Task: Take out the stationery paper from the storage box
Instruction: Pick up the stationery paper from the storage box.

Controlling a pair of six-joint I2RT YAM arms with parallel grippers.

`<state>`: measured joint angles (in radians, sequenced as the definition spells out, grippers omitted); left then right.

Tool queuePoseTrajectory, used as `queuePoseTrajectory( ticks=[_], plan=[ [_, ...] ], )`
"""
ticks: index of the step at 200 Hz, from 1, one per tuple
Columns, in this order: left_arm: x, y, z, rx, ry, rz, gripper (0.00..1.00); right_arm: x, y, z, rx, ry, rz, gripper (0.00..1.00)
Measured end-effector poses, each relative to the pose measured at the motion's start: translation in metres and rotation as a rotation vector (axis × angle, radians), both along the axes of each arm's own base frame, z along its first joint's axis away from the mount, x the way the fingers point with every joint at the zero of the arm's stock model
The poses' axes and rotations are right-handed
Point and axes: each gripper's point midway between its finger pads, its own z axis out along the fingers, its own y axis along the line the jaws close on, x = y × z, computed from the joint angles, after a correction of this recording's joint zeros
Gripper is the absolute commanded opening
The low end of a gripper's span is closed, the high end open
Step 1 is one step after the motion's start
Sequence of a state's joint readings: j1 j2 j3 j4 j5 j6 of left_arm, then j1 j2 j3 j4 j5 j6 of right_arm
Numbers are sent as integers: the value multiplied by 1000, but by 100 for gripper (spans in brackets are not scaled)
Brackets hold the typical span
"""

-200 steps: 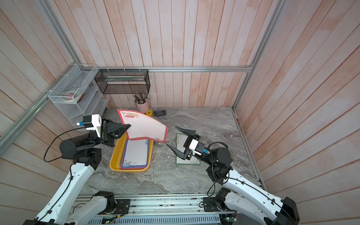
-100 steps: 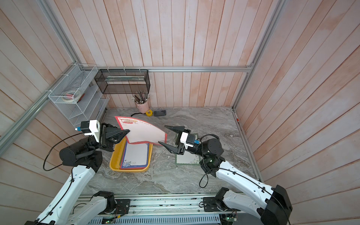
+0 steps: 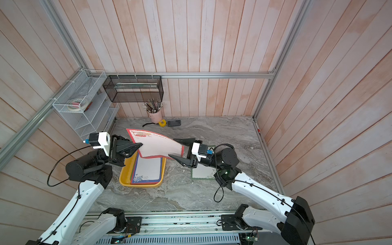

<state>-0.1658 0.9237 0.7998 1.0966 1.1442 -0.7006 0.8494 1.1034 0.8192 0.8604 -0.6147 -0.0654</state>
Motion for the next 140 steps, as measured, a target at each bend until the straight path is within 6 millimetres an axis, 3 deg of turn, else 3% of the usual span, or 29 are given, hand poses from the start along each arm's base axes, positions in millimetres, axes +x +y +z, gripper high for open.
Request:
queuePoseTrajectory(
  ticks=[99, 140],
  plan=[
    [1, -3, -6, 3, 18, -13, 0, -5, 5, -2, -7, -17, 11, 47],
    [2, -3, -6, 1, 21, -12, 0, -3, 6, -3, -6, -13, 2, 47]
  ],
)
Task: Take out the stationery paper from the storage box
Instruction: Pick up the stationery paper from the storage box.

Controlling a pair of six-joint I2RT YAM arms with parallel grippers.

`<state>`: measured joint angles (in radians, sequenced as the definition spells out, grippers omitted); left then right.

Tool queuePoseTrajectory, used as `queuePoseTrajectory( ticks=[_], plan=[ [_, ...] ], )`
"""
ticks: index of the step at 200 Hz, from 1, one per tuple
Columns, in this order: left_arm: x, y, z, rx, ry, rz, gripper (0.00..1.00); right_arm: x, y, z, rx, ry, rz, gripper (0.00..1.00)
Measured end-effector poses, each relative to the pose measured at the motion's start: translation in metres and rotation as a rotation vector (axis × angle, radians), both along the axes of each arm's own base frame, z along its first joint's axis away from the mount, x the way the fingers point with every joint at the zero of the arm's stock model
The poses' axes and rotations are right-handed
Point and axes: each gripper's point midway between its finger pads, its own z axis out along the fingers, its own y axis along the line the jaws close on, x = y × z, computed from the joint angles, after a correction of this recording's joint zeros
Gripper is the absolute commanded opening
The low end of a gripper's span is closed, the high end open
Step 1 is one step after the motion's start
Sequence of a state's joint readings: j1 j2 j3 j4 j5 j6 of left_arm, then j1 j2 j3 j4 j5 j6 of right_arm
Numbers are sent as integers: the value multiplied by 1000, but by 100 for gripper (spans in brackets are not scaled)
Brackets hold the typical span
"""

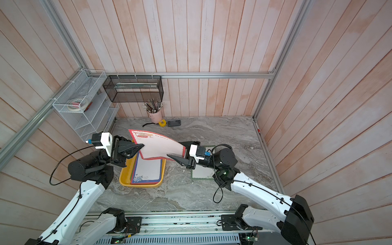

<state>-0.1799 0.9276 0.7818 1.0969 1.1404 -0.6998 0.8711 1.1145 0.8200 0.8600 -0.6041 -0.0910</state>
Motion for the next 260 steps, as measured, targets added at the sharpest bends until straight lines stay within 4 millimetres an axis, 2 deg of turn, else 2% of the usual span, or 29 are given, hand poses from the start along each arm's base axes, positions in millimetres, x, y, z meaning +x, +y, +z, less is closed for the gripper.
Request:
queuePoseTrajectory(
  ticks=[30, 90, 116, 153, 166, 221, 239, 247, 260],
  plan=[
    [1, 0, -1, -3, 4, 2, 0, 2, 2, -2, -4, 7, -3, 45],
    [3, 1, -2, -11, 10, 9, 0, 4, 3, -4, -6, 9, -10, 30],
    [3, 1, -3, -10, 13, 9, 0, 5, 3, -4, -5, 1, -15, 12],
    [2, 1, -1, -16, 4, 15, 0, 5, 3, -3, -4, 6, -15, 5],
    [1, 1, -1, -16, -1, 16, 4, 5, 3, -3, -3, 6, -17, 0],
    [0, 2, -2, -23, -16, 23, 6, 5, 3, -3, -2, 5, -21, 0],
    [1, 2, -1, -27, -19, 28, 13, 5, 3, -3, -2, 5, -21, 0],
    [0, 2, -1, -29, -21, 29, 24, 5, 3, -3, -2, 5, -21, 0],
    [0, 3, 0, -33, -34, 35, 49, 6, 3, -4, -3, 6, -21, 0]
  ],
)
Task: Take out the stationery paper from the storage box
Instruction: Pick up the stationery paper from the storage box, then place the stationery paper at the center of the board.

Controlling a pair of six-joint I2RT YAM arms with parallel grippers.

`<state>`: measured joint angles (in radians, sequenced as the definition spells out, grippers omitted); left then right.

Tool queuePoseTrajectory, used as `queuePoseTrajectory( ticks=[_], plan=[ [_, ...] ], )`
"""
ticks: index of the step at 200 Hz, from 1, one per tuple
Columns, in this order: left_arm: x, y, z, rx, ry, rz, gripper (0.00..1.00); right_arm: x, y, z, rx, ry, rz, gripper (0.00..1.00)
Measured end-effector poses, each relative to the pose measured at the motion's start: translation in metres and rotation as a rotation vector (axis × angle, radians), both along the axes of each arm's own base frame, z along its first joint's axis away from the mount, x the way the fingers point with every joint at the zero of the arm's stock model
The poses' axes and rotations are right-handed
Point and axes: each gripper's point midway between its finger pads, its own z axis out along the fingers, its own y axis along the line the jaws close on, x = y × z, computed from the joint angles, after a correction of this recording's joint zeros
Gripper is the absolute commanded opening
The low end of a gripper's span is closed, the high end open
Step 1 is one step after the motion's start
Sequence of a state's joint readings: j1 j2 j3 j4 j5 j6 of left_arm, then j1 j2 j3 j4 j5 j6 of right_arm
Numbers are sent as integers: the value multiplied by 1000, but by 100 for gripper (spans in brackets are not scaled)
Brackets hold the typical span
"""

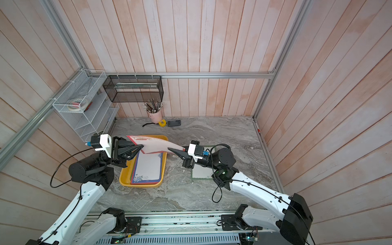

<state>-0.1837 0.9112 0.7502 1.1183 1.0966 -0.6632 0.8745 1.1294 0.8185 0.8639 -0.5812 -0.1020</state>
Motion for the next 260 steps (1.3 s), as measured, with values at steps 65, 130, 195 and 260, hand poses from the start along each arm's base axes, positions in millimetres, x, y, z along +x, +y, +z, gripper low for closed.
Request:
queuePoseTrajectory(
  ticks=[65, 130, 195, 260],
  plan=[
    [-1, 0, -3, 0, -18, 10, 84, 0, -4, -3, 4, 8, -17, 0],
    [-2, 0, -5, 20, -70, 47, 85, 5, -16, 3, 17, 42, -50, 0],
    [23, 0, -20, 69, -32, 148, 85, 56, -69, 0, -34, 278, -231, 0],
    [52, -3, -32, 76, 70, 189, 85, 126, -134, -11, -108, 632, -487, 0]
  ],
)
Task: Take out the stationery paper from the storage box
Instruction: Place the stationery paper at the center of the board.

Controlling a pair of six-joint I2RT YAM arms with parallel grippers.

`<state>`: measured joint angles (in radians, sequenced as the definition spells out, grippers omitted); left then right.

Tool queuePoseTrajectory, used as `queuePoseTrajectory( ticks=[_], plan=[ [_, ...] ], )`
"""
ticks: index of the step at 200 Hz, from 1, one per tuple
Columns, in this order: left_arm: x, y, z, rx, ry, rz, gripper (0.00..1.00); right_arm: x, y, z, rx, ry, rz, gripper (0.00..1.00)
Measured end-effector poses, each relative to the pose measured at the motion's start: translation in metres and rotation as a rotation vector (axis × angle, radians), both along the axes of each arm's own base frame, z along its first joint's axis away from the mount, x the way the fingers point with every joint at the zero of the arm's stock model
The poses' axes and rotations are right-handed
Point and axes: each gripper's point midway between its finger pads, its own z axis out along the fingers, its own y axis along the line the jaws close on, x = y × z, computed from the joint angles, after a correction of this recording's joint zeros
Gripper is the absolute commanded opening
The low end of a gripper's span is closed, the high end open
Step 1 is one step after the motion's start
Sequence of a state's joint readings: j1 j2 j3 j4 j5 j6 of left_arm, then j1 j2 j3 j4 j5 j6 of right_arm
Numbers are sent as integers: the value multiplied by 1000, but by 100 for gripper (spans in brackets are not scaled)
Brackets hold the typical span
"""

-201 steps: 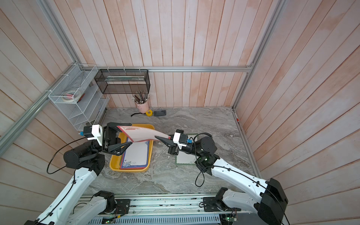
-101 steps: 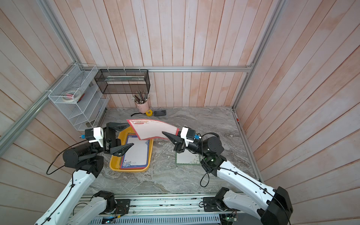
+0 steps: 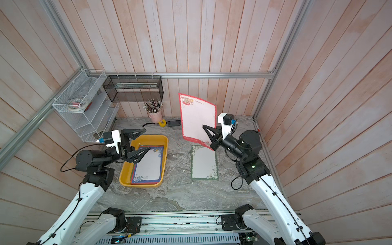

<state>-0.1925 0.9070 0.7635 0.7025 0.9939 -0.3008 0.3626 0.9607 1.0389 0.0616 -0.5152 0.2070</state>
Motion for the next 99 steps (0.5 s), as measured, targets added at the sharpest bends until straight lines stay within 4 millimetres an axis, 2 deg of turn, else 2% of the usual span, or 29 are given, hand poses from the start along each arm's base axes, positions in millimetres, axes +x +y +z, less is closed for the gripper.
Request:
queuePoseTrajectory(
  ticks=[23, 57, 75, 99],
  plan=[
    [10, -7, -5, 0, 58, -9, 85, 29, -21, -31, -8, 196, -77, 0],
    [17, -28, -11, 19, 127, -29, 85, 66, -53, -106, 25, 559, -160, 0],
    [16, -40, -18, 42, 147, -39, 85, 71, -58, -143, 50, 712, -165, 0],
    [16, -54, -29, 82, 169, -38, 85, 62, -52, -184, 68, 874, -134, 0]
  ],
)
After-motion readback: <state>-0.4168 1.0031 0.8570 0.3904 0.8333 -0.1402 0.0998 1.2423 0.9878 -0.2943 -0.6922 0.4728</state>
